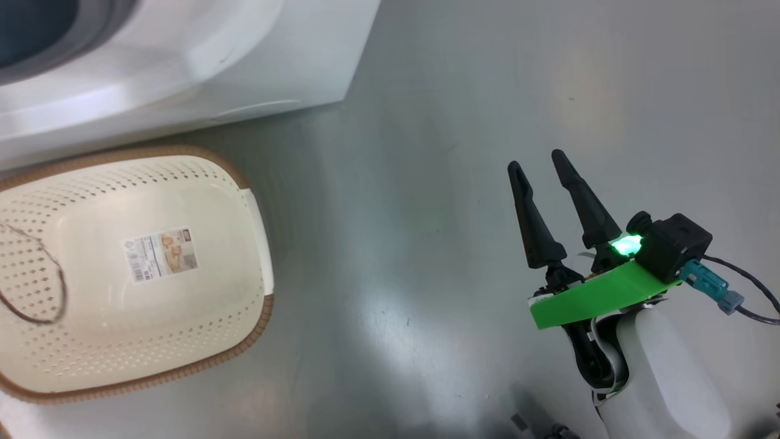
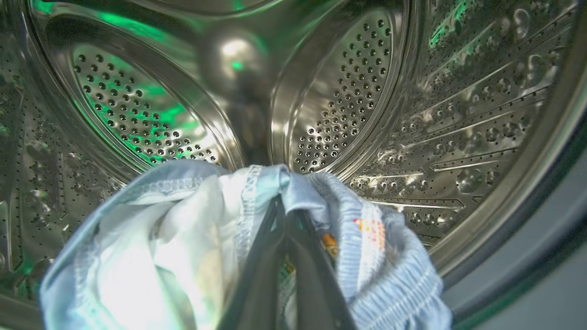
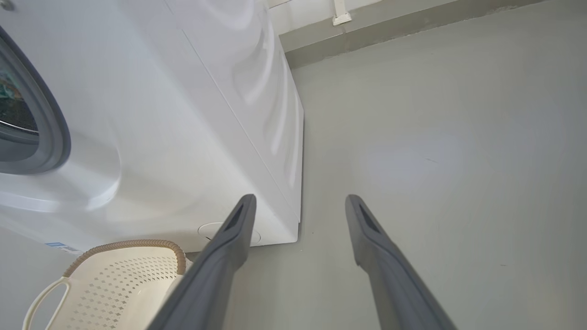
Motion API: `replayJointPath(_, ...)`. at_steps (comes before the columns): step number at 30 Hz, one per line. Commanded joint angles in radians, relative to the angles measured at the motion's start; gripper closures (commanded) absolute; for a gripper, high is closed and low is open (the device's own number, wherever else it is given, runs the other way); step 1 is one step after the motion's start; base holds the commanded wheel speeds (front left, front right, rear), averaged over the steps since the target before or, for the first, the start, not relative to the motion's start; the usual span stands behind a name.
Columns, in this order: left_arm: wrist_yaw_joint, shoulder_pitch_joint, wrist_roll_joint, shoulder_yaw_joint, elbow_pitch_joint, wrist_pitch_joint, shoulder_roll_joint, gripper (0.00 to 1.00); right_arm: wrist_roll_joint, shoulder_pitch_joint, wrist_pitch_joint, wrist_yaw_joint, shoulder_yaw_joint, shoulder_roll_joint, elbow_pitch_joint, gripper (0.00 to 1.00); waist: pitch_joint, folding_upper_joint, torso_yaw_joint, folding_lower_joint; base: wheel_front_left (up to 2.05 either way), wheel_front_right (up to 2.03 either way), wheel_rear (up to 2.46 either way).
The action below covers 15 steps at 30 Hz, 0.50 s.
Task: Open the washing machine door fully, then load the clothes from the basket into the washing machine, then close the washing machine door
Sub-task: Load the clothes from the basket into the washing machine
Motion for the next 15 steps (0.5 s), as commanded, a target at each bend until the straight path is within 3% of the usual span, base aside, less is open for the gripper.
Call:
replayJointPath(1, -0.008, -0.052, 0.008, 0.015, 0.011, 0.019, 0.064, 1.00, 0.027, 0.028, -0.005, 0.002, 0.022, 0.006, -0.025, 0.00, 0.022, 0.0000, -0.014, 0.0000, 0.00, 0.00, 0.00)
replayJointPath(10, -0.027, -0.212, 0.000, -0.005, 0.137, 0.069, 0.114, 1.00, 0.050, 0.018, -0.005, 0.002, 0.029, 0.006, -0.034, 0.00, 0.083, 0.0000, -0.040, 0.0000, 0.00, 0.00, 0.00)
replayJointPath(15, -0.044, -0.326, 0.018, -0.045, 0.185, 0.114, 0.170, 1.00, 0.063, 0.007, -0.005, 0.002, 0.043, 0.006, -0.045, 0.00, 0.139, 0.0000, -0.060, 0.0000, 0.00, 0.00, 0.00)
